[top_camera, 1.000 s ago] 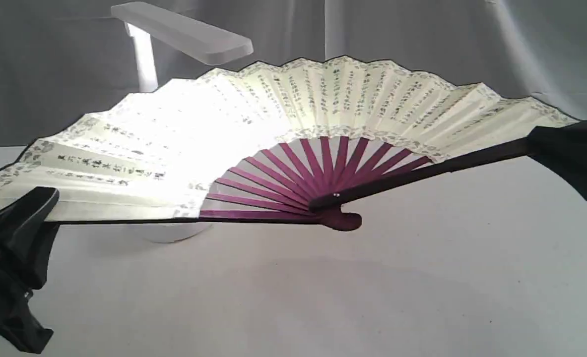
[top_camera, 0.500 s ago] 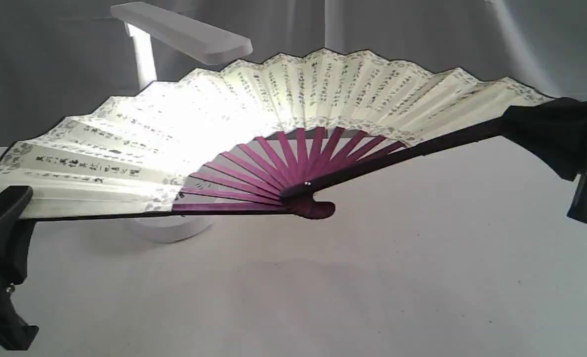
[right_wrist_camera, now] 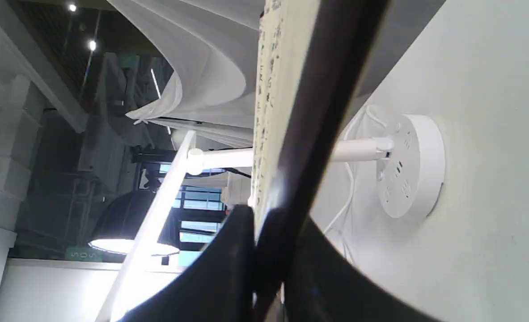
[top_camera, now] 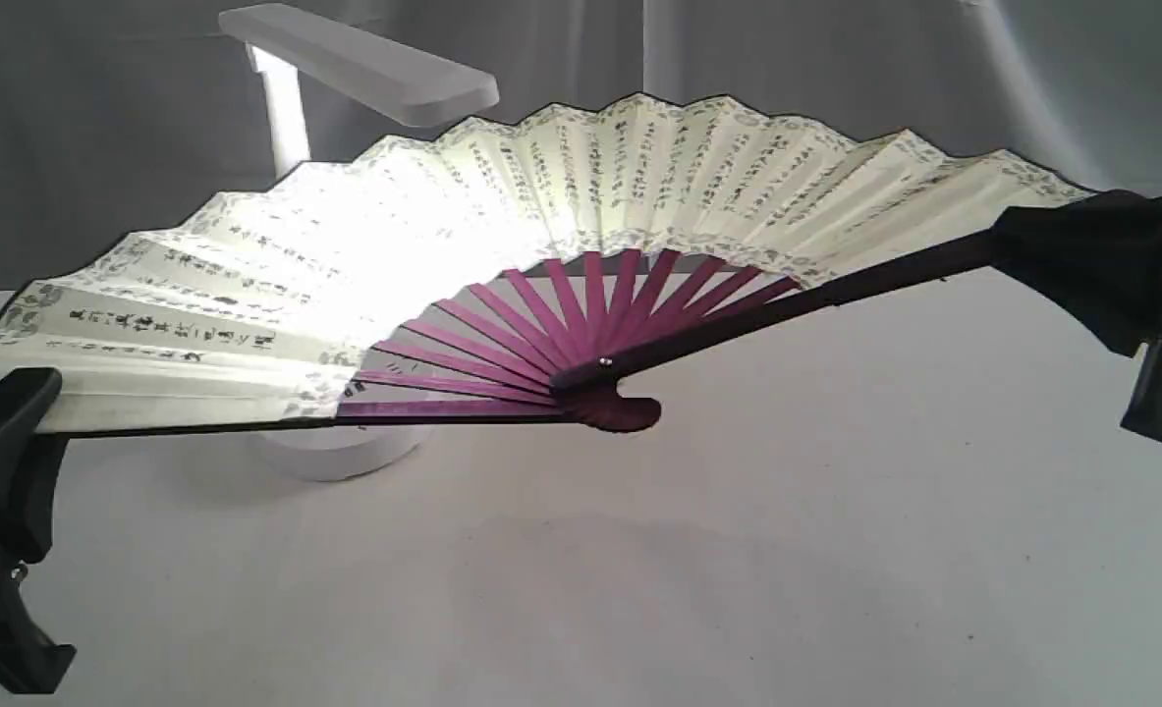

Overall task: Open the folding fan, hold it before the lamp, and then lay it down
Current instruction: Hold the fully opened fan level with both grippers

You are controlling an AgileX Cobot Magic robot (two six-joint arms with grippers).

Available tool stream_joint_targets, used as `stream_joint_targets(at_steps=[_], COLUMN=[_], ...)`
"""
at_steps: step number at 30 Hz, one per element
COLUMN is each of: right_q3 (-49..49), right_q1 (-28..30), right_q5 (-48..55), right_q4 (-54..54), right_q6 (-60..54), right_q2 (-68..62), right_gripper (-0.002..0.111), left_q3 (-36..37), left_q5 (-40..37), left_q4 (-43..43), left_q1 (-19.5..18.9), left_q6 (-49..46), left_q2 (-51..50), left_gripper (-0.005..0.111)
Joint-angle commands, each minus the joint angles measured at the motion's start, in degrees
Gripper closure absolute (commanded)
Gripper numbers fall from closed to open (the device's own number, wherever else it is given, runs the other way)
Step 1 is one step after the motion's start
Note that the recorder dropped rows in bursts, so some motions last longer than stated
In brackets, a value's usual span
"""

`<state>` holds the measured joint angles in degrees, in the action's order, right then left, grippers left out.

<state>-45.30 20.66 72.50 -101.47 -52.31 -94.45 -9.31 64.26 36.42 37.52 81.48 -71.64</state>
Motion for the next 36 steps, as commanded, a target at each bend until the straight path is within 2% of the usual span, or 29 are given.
stream_joint_targets(at_steps=[1,11,20,36], right_q3=[-0.5,-0.5,-0.5,-0.5], right_q1=[0.4,0.5,0.5,0.5], right_q5=[-2.5,-2.5,-2.5,-2.5], right_q4=[1.5,1.5,1.5,1.5], right_q6=[-2.3,-2.2,-2.2,-2.7], right_q2=[0.3,0.3,0.3,0.3], right_gripper=[0.108,0.108,0.108,0.108], left_q3=[-0.1,-0.1,-0.1,-0.1], left_q5=[5.7,5.7,5.7,5.7], left_q4=[4.8,2.2,2.8,3.5], left_q1=[-0.6,-0.6,-0.6,-0.6], left_q6=[3.9,5.0,-1.2,-2.8], left_q2=[1.0,4.4,10.1,11.0], left_gripper=[0.107,0.107,0.107,0.107])
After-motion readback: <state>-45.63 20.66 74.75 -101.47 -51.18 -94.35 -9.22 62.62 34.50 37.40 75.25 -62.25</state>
